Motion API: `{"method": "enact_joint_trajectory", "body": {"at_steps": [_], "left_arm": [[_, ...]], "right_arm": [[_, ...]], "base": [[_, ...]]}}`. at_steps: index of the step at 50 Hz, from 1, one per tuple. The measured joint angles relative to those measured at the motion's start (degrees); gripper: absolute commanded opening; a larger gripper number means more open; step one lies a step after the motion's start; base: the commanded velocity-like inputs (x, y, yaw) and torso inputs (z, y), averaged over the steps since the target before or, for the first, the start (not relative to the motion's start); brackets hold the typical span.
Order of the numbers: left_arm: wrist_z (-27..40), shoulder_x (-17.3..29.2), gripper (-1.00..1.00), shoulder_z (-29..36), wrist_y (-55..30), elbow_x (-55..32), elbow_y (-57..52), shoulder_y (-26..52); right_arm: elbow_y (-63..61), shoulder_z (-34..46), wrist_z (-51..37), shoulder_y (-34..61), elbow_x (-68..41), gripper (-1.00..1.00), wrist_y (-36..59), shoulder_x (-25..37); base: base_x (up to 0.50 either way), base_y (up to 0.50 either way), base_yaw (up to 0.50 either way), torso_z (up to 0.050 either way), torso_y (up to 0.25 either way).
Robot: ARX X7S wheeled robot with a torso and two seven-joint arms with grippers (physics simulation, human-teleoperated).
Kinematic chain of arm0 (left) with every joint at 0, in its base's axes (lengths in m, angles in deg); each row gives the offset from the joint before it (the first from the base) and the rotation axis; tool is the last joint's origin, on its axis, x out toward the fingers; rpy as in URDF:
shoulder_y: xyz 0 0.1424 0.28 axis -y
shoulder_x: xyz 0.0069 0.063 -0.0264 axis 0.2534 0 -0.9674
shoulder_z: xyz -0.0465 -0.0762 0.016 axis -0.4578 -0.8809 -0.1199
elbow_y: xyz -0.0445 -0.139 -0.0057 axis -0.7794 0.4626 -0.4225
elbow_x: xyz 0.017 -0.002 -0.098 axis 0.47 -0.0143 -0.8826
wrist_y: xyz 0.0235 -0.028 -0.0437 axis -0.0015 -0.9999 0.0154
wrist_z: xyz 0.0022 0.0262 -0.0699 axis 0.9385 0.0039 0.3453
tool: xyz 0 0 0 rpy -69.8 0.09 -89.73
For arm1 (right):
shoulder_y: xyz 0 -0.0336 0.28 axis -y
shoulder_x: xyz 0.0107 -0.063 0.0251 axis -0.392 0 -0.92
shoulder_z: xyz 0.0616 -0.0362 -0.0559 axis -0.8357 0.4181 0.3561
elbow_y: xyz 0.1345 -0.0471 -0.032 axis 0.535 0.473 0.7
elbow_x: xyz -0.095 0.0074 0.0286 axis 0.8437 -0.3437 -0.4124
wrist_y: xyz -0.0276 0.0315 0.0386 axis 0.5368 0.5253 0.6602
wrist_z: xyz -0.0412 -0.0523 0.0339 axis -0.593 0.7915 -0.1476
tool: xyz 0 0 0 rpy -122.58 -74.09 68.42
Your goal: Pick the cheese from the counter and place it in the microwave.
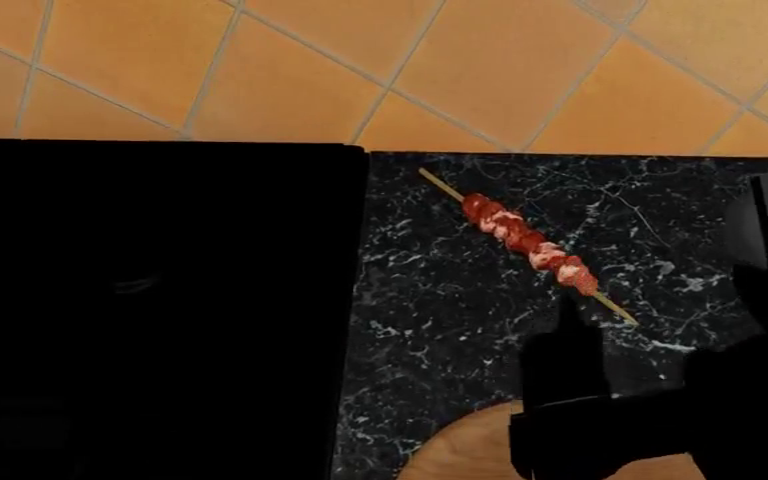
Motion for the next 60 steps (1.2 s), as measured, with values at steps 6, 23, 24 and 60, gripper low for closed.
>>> {"method": "enact_joint_trajectory", "body": {"at_steps": [6,23,24,60], "left_arm": [[0.52,0.41,1.0,-0.13,0.14,-0.37,-0.12,-0.06],[1.11,1.23,1.0,-0.33,0.41,-0.85,-0.25,0.06],[1.11,1.28,1.0,-0.34,0.42,-0.88,-0.24,0.07],[1.36,1.67,1.0,0.14,0.31,-1.19,-0.2,0.38]], "right_arm": [[3.21,0.36,3.41,1.16,-3.84,1.0,6.26,-1.25],[9.33,1.45,7.68,3.27,-6.07,1.0,20.8,-2.75],[9.61,1.53,7.88,3.27,-6.07,1.0,21.4,-2.88],[10.22,4.28,13.55,-2.95,-0.31,1.0,28.36,-4.11]], "base": [[0.0,0.0,0.0,0.0,0.0],[0.0,0.0,0.0,0.0,0.0],[0.0,0.0,0.0,0.0,0.0],[0.0,0.0,0.0,0.0,0.0]]}}
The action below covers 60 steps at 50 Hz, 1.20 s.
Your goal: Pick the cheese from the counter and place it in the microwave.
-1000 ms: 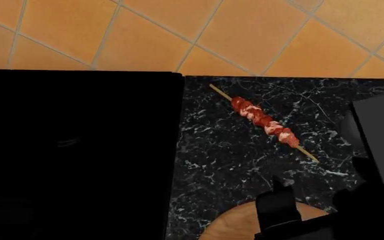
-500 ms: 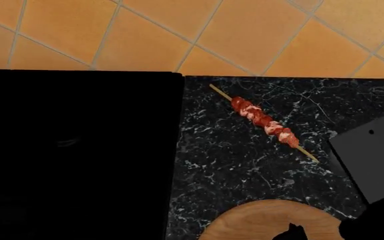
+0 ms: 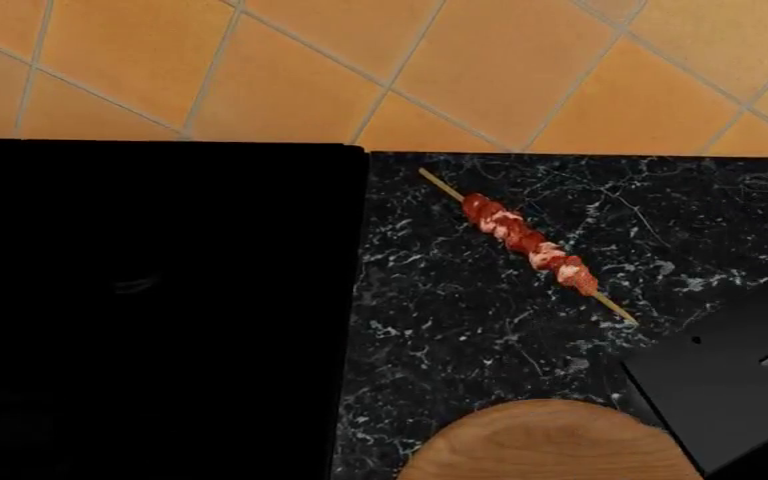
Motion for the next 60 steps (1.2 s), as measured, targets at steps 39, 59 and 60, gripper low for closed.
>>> {"method": "enact_joint_trajectory", "body": {"at_steps": [39,59,60], "left_arm": [[0.16,0.58,1.0,0.45,0.34,0.0,-0.34,-0.07],[0.45,0.99,1.0,0.75,0.64,-0.14,-0.64,-0.17],[0.45,1.0,1.0,0.77,0.66,-0.13,-0.65,-0.18]], "right_arm": [[0.26,2.7,0.82,-8.31,4.31,1.0,-3.82,-0.86],[1.83,3.35,2.13,-10.97,5.91,1.0,-4.94,-1.33],[1.84,3.37,2.19,-11.09,5.99,1.0,-5.02,-1.32]], "base": [[0.0,0.0,0.0,0.0,0.0],[0.0,0.0,0.0,0.0,0.0],[0.0,0.0,0.0,0.0,0.0]]}}
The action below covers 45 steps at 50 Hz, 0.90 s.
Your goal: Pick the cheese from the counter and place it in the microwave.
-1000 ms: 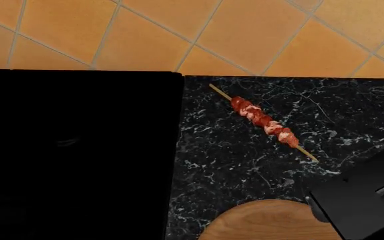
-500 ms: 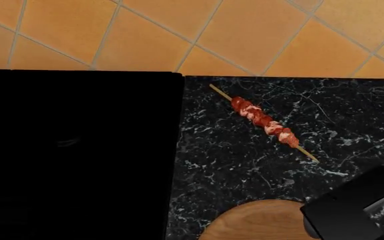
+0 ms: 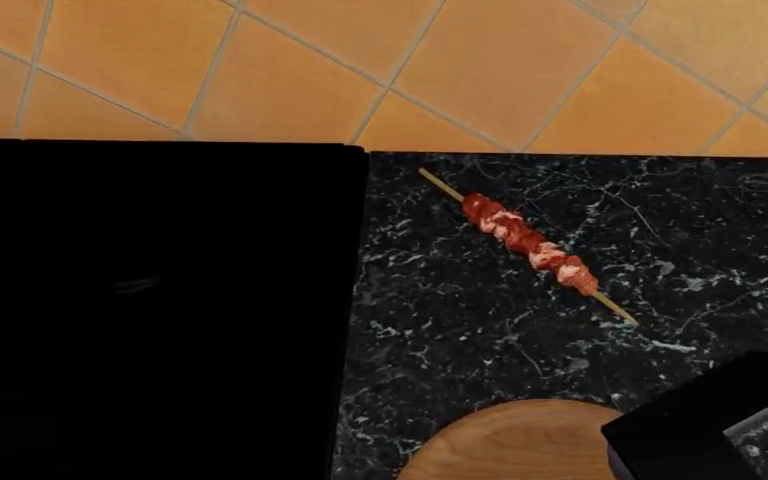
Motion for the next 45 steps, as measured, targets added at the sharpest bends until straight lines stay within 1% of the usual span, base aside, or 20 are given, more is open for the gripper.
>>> {"method": "enact_joint_trajectory", "body": {"at_steps": [42,43,45], "left_arm": [[0.23,0.48,1.0,0.85,0.7,-0.04,-0.08,0.26],[0.24,0.49,1.0,0.88,0.72,0.0,-0.1,0.22],[0.27,0.53,1.0,0.93,0.78,0.06,-0.13,0.15]], "right_arm": [[1.49,1.0,1.91,-3.45,2.78,1.0,-2.51,-0.95],[1.45,1.02,1.91,-3.46,2.82,-1.0,-2.57,-0.93],[1.5,0.99,1.77,-3.5,2.94,-1.0,-2.62,-0.89]], "base": [[0.0,0.0,0.0,0.0,0.0],[0.0,0.0,0.0,0.0,0.0],[0.0,0.0,0.0,0.0,0.0]]}}
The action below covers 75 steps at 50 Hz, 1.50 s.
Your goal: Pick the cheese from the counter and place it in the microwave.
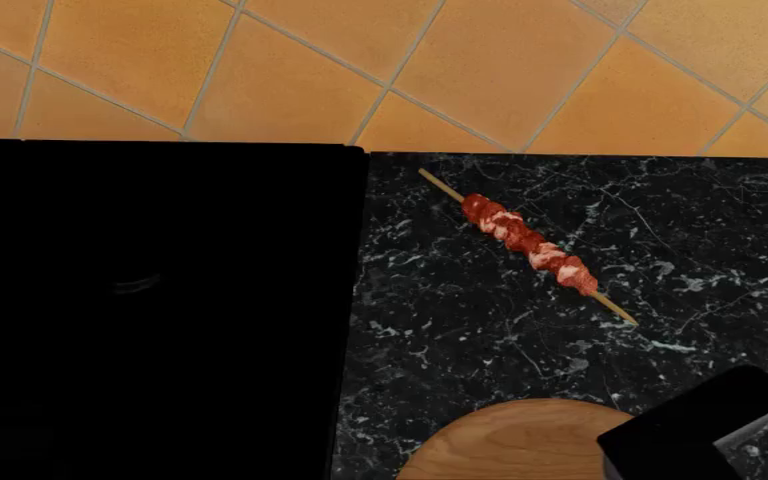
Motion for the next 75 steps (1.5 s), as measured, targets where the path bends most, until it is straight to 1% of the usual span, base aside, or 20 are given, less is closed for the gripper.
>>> {"method": "enact_joint_trajectory", "body": {"at_steps": [11,20,25,35,39,48,59,65,75], "left_arm": [[0.01,0.1,1.0,0.35,0.18,0.35,0.0,-0.17],[-0.1,0.22,1.0,0.55,0.37,0.57,0.11,-0.23],[-0.16,0.33,1.0,0.59,0.48,0.68,0.23,-0.24],[-0.13,0.59,1.0,0.55,0.6,0.55,0.38,0.02],[-0.14,0.74,1.0,0.5,0.67,0.61,0.45,0.06],[0.01,1.05,1.0,0.39,0.74,0.69,0.63,0.1],[0.15,1.31,1.0,0.24,0.86,0.72,0.86,0.05],[0.1,1.25,1.0,0.21,0.95,0.65,1.03,0.08],[0.07,1.25,1.0,0.22,0.89,0.68,1.2,0.09]], "right_arm": [[-0.72,-1.19,-1.04,1.99,-2.38,-1.0,2.13,1.07],[-1.96,-4.19,-2.43,7.2,-6.39,-1.0,4.73,2.6],[-3.03,-6.52,-3.31,9.76,-7.63,-1.0,3.52,4.07],[-6.86,-10.95,-4.46,12.51,-7.9,-1.0,-3.65,7.86],[-8.71,-12.07,-5.06,12.35,-6.82,-1.0,-7.95,9.15],[-14.32,-13.75,-8.61,11.02,-2.83,-1.0,-17.84,10.96],[-20.46,-14.41,-14.11,8.11,5.68,-1.0,-29.0,13.12],[-22.68,-14.44,-16.1,6.79,8.6,-1.0,-32.75,13.73],[-25.05,-14.08,-18.15,4.68,12.71,-1.0,-36.91,13.9]], "base": [[0.0,0.0,0.0,0.0,0.0],[0.0,0.0,0.0,0.0,0.0],[0.0,0.0,0.0,0.0,0.0],[0.0,0.0,0.0,0.0,0.0],[0.0,0.0,0.0,0.0,0.0],[0.0,0.0,0.0,0.0,0.0],[0.0,0.0,0.0,0.0,0.0],[0.0,0.06,0.0,0.0,0.0],[0.0,0.29,0.0,0.0,0.0]]}}
